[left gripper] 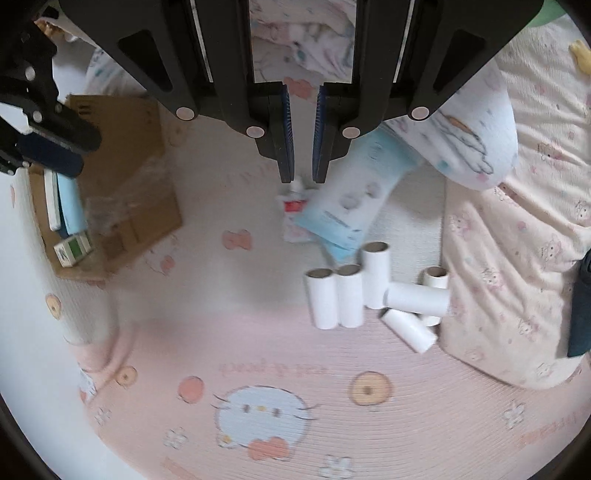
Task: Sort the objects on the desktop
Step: 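Withdraw both grippers from the box toward the pile of white tubes, then close the right gripper around a white tube while the left gripper grasps another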
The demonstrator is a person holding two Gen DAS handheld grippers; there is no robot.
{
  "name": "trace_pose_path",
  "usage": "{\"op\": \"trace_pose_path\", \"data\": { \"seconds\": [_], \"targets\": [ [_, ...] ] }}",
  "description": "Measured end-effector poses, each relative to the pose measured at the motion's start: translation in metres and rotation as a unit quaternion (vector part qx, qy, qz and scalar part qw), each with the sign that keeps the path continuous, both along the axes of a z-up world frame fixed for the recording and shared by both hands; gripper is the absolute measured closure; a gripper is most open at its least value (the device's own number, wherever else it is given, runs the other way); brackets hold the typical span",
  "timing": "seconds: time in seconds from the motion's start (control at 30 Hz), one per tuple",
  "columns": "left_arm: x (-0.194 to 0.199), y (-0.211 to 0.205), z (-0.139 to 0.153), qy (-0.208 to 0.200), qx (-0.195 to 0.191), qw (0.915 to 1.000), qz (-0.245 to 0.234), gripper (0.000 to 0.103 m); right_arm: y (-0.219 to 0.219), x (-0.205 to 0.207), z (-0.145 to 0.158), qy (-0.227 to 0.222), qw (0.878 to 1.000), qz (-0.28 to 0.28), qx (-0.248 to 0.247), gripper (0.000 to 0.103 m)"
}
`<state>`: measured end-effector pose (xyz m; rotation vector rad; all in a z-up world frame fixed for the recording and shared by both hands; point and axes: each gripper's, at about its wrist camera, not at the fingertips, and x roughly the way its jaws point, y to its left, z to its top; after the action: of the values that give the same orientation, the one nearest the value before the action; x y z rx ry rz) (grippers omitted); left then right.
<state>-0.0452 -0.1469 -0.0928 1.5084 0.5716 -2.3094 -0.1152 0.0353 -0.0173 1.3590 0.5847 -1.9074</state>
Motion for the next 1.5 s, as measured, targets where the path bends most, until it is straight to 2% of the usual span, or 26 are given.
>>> {"op": "trace_pose_path", "data": {
  "seconds": [0.13,0.23,0.33,0.43,0.5,0.53,0.63,0.73,0.8,0.87,0.97,1.03,1.17,1.2,1.27,1.3,1.4,1.5],
  "targets": [
    [0.012,-0.03,-0.012,0.031,-0.005,0.9992,0.024,0.092,-0.027,0.006,-0.01,-0.039,0.998,0.037,-0.038,0.08],
    [0.026,-0.051,-0.024,0.101,0.022,0.994,0.035,0.092,-0.044,0.007,-0.021,-0.056,0.995,0.051,-0.063,0.08],
    [0.039,-0.07,-0.04,0.149,0.032,0.9858,0.07,0.092,-0.058,0.009,-0.031,-0.033,0.995,0.053,-0.083,0.08],
    [0.051,-0.09,-0.061,0.166,0.08,0.9754,0.121,0.093,-0.069,0.011,-0.039,-0.014,0.99,0.066,-0.123,0.079],
    [0.057,-0.101,-0.071,0.168,0.096,0.9696,0.15,0.093,-0.075,0.012,-0.046,-0.01,0.985,0.077,-0.157,0.079],
    [0.058,-0.105,-0.075,0.169,0.091,0.9695,0.153,0.093,-0.08,0.012,-0.052,-0.011,0.982,0.082,-0.172,0.079],
    [0.051,-0.111,-0.079,0.159,0.048,0.9767,0.136,0.093,-0.095,0.004,-0.073,-0.034,0.978,0.083,-0.187,0.079],
    [0.042,-0.122,-0.087,0.169,0.034,0.979,0.109,0.092,-0.111,-0.01,-0.097,-0.058,0.979,0.067,-0.186,0.079],
    [0.034,-0.136,-0.097,0.179,0.069,0.9758,0.105,0.091,-0.122,-0.019,-0.111,-0.075,0.977,0.051,-0.195,0.079],
    [0.025,-0.152,-0.109,0.195,0.135,0.9664,0.1,0.089,-0.132,-0.029,-0.123,-0.095,0.975,0.037,-0.195,0.079],
    [0.011,-0.175,-0.128,0.192,0.184,0.9553,0.129,0.087,-0.148,-0.044,-0.136,-0.109,0.976,0.013,-0.189,0.079],
    [0.002,-0.188,-0.141,0.182,0.222,0.9468,0.146,0.082,-0.161,-0.051,-0.14,-0.116,0.975,0.012,-0.187,0.079],
    [-0.006,-0.203,-0.162,0.155,0.245,0.9373,0.193,0.076,-0.19,-0.062,-0.152,-0.113,0.98,0.022,-0.161,0.079],
    [-0.008,-0.205,-0.165,0.156,0.256,0.9341,0.193,0.074,-0.196,-0.065,-0.156,-0.115,0.981,0.023,-0.154,0.079],
    [-0.013,-0.207,-0.172,0.157,0.287,0.9263,0.188,0.063,-0.209,-0.071,-0.168,-0.131,0.982,0.028,-0.135,0.079],
    [-0.015,-0.208,-0.175,0.152,0.292,0.9251,0.189,0.062,-0.213,-0.072,-0.173,-0.135,0.982,0.029,-0.127,0.079],
    [-0.022,-0.205,-0.183,0.127,0.296,0.9273,0.19,0.06,-0.225,-0.073,-0.186,-0.134,0.985,0.041,-0.104,0.079],
    [-0.027,-0.202,-0.185,0.121,0.29,0.9302,0.19,0.058,-0.233,-0.072,-0.196,-0.147,0.983,0.049,-0.098,0.078]
  ]
}}
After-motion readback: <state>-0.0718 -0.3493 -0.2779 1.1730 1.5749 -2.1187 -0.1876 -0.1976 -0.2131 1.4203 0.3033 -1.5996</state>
